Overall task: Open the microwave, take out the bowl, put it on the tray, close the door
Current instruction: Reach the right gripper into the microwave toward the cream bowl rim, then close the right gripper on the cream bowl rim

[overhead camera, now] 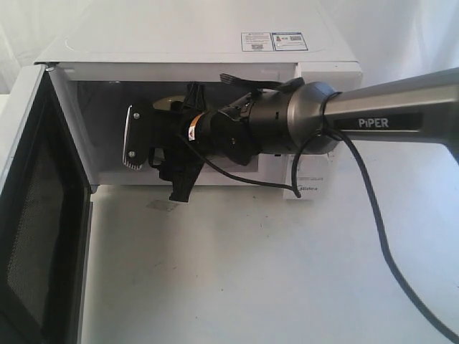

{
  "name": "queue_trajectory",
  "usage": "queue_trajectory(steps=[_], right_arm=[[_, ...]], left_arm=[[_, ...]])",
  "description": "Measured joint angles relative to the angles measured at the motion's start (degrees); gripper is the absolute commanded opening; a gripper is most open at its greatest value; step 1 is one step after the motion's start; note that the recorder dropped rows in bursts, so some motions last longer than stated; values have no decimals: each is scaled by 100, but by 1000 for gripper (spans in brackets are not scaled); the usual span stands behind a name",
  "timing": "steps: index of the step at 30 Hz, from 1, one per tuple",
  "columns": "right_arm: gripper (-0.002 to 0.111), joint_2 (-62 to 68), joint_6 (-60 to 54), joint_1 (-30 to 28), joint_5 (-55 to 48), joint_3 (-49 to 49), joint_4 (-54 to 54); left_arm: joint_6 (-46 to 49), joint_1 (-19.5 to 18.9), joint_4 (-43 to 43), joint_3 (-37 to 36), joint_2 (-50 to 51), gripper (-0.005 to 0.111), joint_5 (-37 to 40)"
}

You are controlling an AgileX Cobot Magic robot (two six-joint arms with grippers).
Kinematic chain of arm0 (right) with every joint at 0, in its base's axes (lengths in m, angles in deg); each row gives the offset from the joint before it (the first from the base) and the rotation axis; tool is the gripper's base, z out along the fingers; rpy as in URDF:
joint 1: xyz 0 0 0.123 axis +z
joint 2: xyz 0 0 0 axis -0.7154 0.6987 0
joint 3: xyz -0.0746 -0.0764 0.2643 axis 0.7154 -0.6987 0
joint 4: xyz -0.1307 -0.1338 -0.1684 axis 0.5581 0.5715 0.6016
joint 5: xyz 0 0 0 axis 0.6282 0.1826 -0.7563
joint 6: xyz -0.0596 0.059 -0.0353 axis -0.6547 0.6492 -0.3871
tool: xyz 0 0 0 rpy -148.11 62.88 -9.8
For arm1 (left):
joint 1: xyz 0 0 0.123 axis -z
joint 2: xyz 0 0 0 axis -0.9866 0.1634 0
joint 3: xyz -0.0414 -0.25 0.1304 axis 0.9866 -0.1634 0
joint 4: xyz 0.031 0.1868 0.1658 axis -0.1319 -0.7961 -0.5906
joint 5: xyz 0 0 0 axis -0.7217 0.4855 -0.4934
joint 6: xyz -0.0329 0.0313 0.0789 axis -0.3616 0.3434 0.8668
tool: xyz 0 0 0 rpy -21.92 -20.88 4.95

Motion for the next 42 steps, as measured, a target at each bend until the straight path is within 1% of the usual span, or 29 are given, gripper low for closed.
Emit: queue_trajectory(steps=[13, 27, 36, 42], right_arm=[[65, 36, -13, 0, 256, 0, 0], [63, 381, -38, 0, 1171, 0, 0], [63, 450, -38, -46, 1218, 0, -22], [63, 482, -48, -197, 1256, 13, -84]], left_arm=[[0, 0, 0, 0, 0, 0, 0], [0, 0, 0, 0, 0, 0, 0], [0, 0, 0, 0, 0, 0, 0], [0, 0, 0, 0, 0, 0, 0]])
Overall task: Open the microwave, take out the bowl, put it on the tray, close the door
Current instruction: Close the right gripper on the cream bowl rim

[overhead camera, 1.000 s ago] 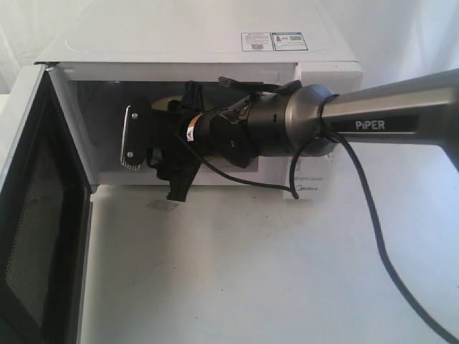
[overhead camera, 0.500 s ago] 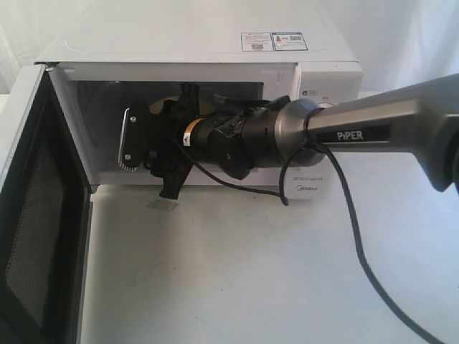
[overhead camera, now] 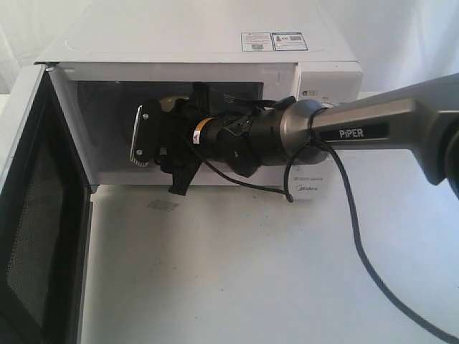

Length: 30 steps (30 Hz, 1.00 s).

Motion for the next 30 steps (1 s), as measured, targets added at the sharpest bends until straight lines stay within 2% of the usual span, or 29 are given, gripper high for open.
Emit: queue_trajectory(steps=[19, 22, 30], right_arm=[[63, 306, 0, -64, -180, 338, -260], [54, 344, 0, -64, -289, 338, -260], [22, 382, 0, -64, -361, 338, -260]], left_arm=[[0, 0, 0, 0, 0, 0, 0], [0, 0, 0, 0, 0, 0, 0], [0, 0, 0, 0, 0, 0, 0]])
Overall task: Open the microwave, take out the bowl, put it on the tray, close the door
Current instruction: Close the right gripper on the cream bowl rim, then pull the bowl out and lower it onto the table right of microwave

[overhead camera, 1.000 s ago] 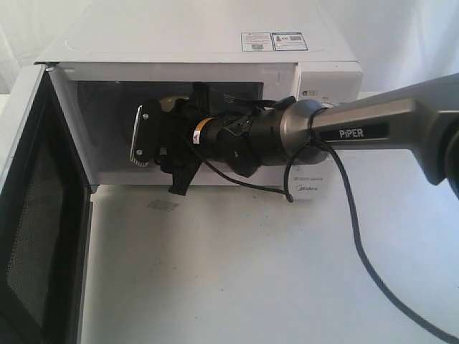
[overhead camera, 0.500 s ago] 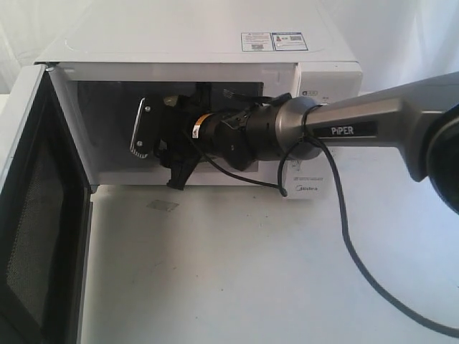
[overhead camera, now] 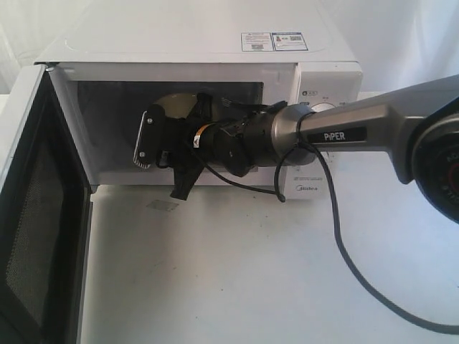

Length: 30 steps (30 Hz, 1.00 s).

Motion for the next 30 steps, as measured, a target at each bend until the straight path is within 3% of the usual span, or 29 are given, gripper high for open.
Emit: queue_trajectory(steps=[5, 13, 19, 27, 30], right_arm=[[0, -25, 0, 0, -88, 0, 0], [0, -246, 38, -4, -486, 0, 0], [0, -416, 306, 18, -1440, 0, 0], [0, -877, 349, 767, -2368, 0, -31], [0, -1024, 657, 975, -3477, 0, -220]], left_arm=[[0, 0, 0, 0, 0, 0, 0], [0, 0, 0, 0, 0, 0, 0], [0, 0, 0, 0, 0, 0, 0], [0, 0, 0, 0, 0, 0, 0], [0, 0, 0, 0, 0, 0, 0]])
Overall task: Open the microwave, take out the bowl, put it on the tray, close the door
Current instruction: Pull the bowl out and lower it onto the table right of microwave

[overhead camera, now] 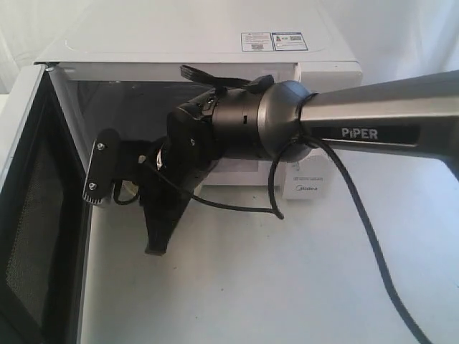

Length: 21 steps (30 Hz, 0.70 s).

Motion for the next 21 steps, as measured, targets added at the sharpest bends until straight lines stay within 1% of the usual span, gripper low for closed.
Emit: queue_trajectory(steps=[4, 7, 10, 14, 17, 21], right_arm=[[0, -183, 110, 32, -1238, -55, -172], [0, -468, 183, 36, -2210, -360, -187], [0, -736, 352, 36, -2633, -676, -201], [0, -1191, 588, -4, -2865, -1257, -201], [0, -1563, 892, -187, -2835, -1794, -53], [0, -2105, 1687, -617, -2300, -2505, 641]], left_arm=[[0, 0, 0, 0, 0, 0, 0], [0, 0, 0, 0, 0, 0, 0], [0, 0, 0, 0, 0, 0, 0], [0, 0, 0, 0, 0, 0, 0], [0, 0, 0, 0, 0, 0, 0], [0, 0, 0, 0, 0, 0, 0]])
